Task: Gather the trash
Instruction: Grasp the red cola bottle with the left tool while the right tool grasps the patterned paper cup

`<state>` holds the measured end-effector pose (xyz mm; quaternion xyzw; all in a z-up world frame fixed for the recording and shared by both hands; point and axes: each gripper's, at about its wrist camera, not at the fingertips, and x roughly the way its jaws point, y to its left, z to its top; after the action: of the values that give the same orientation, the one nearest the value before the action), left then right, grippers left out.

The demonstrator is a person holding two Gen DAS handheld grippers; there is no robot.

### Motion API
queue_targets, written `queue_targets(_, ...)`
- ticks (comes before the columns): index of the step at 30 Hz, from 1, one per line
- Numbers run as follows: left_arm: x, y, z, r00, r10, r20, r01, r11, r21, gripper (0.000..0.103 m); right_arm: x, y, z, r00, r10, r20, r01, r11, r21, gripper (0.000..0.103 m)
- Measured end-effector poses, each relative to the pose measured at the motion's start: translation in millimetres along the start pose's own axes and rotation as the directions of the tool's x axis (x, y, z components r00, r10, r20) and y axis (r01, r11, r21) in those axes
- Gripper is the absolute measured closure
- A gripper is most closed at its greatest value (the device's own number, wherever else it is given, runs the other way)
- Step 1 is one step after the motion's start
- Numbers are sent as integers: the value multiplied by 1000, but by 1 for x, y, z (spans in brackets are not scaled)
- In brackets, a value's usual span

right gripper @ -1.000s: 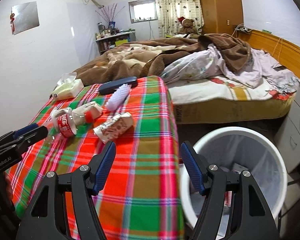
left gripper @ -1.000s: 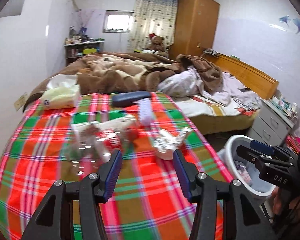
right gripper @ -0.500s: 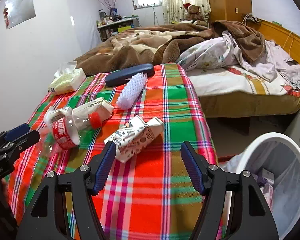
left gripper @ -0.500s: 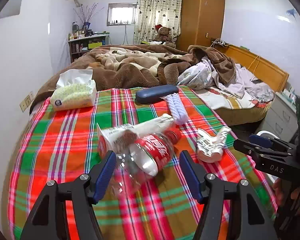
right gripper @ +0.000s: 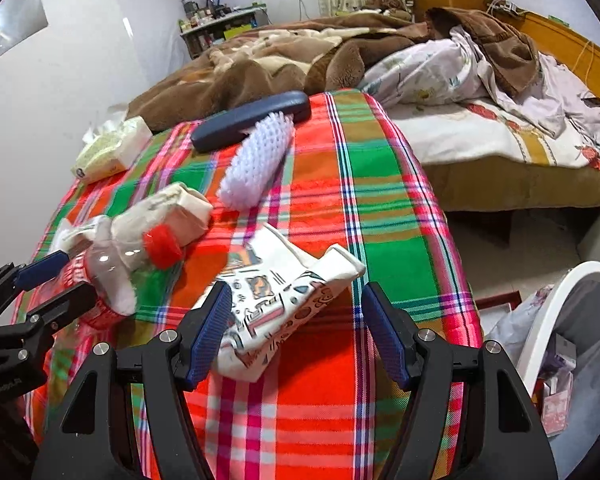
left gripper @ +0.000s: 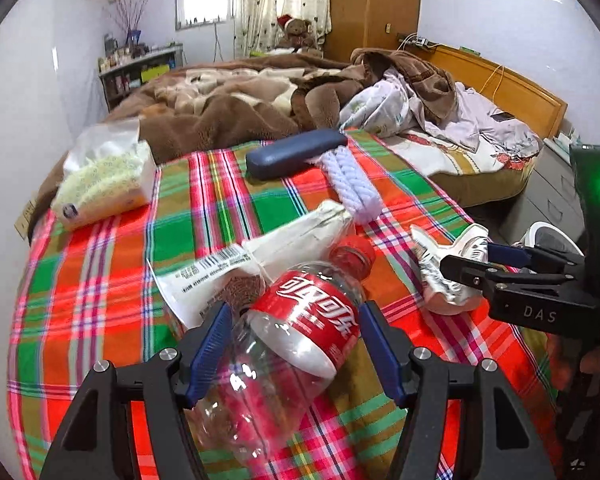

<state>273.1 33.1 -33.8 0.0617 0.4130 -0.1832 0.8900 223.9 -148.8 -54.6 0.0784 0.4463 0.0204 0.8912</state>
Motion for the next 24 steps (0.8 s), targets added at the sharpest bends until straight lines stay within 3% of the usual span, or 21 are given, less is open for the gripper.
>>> queue_targets(3, 2, -6, -3, 1000, -4, -13, 5, 1000, 29, 37, 2, -2, -2, 1000, 11, -12, -11, 1000, -1, 38)
queue_targets(5, 3, -10, -4, 1000, -12, -26, 13, 999, 32, 37, 2, -4, -2, 1000, 25, -10, -25, 1000, 4, 54)
queue_targets(7, 2, -14, -5, 998, -41, -40, 43, 999, 33, 37, 2, -4, -1, 1000, 25, -11, -25, 1000, 2, 60)
queue_targets(10, 4, -24, -6, 996, -66, -52, 68, 997, 47, 37, 1, -3, -2, 999, 44, -9, -44, 999, -5, 81)
queue_targets(14, 12, -30, -3, 997, -44, -67, 47, 998, 48, 37, -3, -4, -2, 1000, 9, 5, -9, 999, -34, 83)
queue_targets(24, 35, -38, 6, 993, -67, -98, 68, 998, 3, 37, -6, -21, -4, 1000, 19, 6, -19, 1000, 6, 83)
